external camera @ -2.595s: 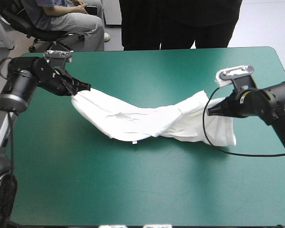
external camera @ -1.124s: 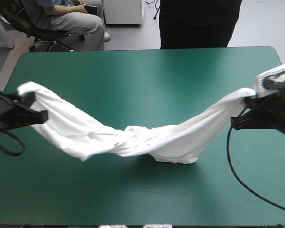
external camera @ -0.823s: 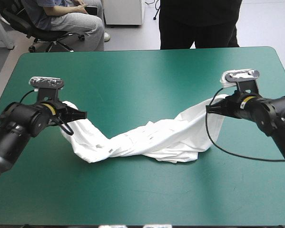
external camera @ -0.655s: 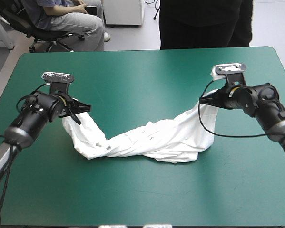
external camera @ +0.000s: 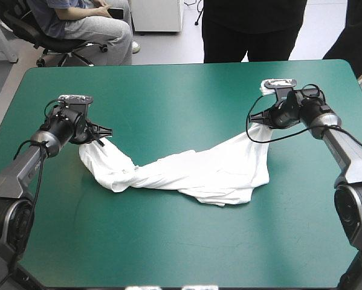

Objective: Fold the cloth

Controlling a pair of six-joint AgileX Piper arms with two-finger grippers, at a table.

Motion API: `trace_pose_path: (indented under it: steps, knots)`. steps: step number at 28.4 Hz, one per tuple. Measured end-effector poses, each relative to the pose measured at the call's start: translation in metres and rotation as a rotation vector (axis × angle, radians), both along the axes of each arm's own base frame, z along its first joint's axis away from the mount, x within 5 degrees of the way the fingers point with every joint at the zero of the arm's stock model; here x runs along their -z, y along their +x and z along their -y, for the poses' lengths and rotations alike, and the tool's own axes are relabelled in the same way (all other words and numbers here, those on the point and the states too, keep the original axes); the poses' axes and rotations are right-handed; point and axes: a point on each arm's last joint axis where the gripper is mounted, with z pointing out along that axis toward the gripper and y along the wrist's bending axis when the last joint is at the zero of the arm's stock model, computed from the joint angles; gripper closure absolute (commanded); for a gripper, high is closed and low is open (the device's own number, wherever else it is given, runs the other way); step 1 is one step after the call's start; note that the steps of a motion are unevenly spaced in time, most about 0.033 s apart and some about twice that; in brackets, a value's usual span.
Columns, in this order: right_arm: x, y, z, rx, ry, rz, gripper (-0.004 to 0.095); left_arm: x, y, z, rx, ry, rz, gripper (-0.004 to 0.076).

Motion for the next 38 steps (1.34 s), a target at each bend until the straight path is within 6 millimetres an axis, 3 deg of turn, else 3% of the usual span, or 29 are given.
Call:
trace_pose_path:
  steps: [1, 2, 5, 10, 18, 23, 28, 38]
  knots:
    - [0.002, 0.0, -0.001, -0.006, 0.009, -0.013, 0.0488, 0.005, 0.001, 0.0, 0.008, 0.0, -0.028, 0.0316]
    - [0.002, -0.001, -0.002, -0.015, 0.014, -0.018, 0.0435, 0.009, 0.0, 0.0, 0.017, 0.004, -0.053, 0.0241]
    - [0.001, -0.002, -0.003, -0.035, 0.017, -0.043, 0.0409, 0.01, -0.004, 0.0, 0.014, 0.011, -0.105, 0.0139]
    - [-0.017, -0.017, -0.001, -0.074, -0.009, -0.118, 0.0409, -0.026, -0.022, -0.006, -0.001, 0.056, -0.153, 0.0174]
    - [-0.1, -0.072, 0.006, -0.099, -0.006, 0.033, 0.0482, -0.115, -0.091, -0.016, 0.008, 0.059, 0.003, 0.0244]
    - [-0.132, -0.099, 0.01, -0.103, -0.001, 0.118, 0.0492, -0.143, -0.122, -0.021, 0.002, 0.049, 0.076, 0.0246]
    - [-0.132, -0.103, 0.011, -0.105, -0.003, 0.097, 0.049, -0.133, -0.112, -0.02, 0.001, 0.049, 0.037, 0.0246]
    - [-0.131, -0.104, 0.011, -0.109, -0.007, 0.074, 0.049, -0.06, -0.046, -0.029, -0.001, -0.072, -0.149, 0.0246]
